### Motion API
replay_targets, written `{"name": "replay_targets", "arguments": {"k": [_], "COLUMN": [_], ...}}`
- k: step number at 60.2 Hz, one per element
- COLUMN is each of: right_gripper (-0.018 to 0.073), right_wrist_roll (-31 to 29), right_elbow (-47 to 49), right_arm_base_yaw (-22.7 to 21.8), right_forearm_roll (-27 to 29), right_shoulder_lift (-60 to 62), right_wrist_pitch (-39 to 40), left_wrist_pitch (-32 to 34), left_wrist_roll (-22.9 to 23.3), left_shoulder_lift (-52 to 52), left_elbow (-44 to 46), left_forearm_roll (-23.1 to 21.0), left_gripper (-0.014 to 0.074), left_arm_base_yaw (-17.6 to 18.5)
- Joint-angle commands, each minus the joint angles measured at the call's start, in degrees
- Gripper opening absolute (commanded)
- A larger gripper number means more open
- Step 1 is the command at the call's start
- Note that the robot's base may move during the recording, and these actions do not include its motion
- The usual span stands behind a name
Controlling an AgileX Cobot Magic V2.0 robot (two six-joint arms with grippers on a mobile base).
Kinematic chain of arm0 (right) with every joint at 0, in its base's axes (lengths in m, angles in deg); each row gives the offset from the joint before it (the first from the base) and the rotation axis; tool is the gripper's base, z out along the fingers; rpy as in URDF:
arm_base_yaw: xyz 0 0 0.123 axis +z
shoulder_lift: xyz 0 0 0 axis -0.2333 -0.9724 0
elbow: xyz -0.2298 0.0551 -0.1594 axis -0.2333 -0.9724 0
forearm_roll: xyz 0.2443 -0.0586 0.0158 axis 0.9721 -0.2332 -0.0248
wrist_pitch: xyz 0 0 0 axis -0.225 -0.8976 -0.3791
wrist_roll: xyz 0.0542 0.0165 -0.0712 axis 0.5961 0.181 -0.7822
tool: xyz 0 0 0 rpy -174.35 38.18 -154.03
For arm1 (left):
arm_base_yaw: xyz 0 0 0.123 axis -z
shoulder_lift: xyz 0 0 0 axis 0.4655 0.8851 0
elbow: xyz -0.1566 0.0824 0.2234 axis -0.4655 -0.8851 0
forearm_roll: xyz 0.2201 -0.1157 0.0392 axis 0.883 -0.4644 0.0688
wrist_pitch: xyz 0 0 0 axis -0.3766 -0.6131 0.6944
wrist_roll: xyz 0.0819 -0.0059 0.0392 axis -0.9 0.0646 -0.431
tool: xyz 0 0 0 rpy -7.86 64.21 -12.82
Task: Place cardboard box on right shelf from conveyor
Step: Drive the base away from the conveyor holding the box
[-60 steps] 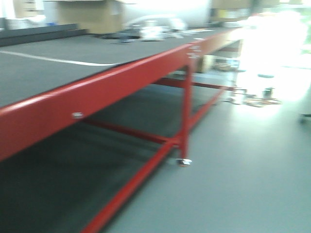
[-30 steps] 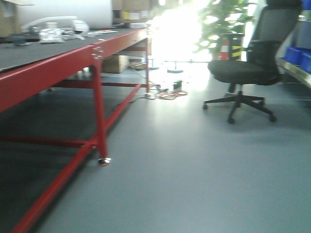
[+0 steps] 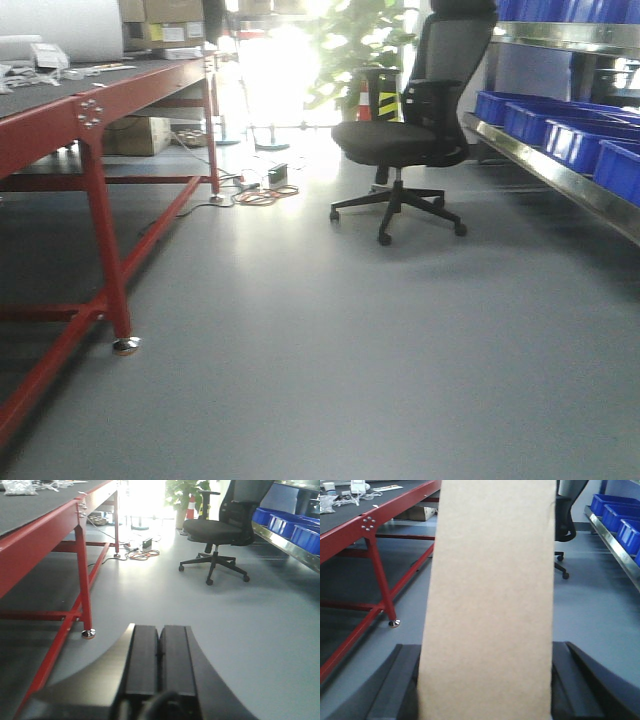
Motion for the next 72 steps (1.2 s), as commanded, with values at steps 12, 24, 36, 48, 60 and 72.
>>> {"name": "replay_targets", "arguments": {"k": [12, 24, 36, 48, 60, 72], "right_gripper": [0.0203, 0.0203, 0.0203, 0.0203, 0.0203, 0.0203], "right_wrist_roll": [-0.5, -0.5, -0.5, -0.5, -0.5, -0.5], "right_elbow": [1.4, 1.4, 1.4, 1.4, 1.4, 1.4], "right_arm_base_yaw": [-0.1, -0.1, -0.1, -0.1, -0.1, -0.1], "right_forearm_roll": [-0.2, -0.2, -0.2, -0.2, -0.2, -0.2], "right_shoulder_lift": [-0.7, -0.7, -0.7, -0.7, -0.7, -0.7], "right_wrist_pitch": [5.9, 5.9, 5.9, 5.9, 5.9, 5.8], "left_wrist_pitch": [4.8, 4.8, 4.8, 4.8, 4.8, 4.8], "left_wrist_roll": [0.0, 0.0, 0.0, 0.0, 0.0, 0.0], "left_shoulder_lift": [-0.8, -0.9, -0.9, -0.9, -0.9, -0.9], "left_elbow": [-0.5, -0.5, -0.5, -0.5, -0.5, -0.5], "left_forearm_roll": [-0.3, -0.3, -0.3, -0.3, -0.3, -0.3], "left_gripper": [-0.0116, -0.0116, -0.0116, -0.0116, -0.0116, -0.0116], "left_arm_base_yaw": [0.3, 0.3, 0.3, 0.3, 0.3, 0.3]}}
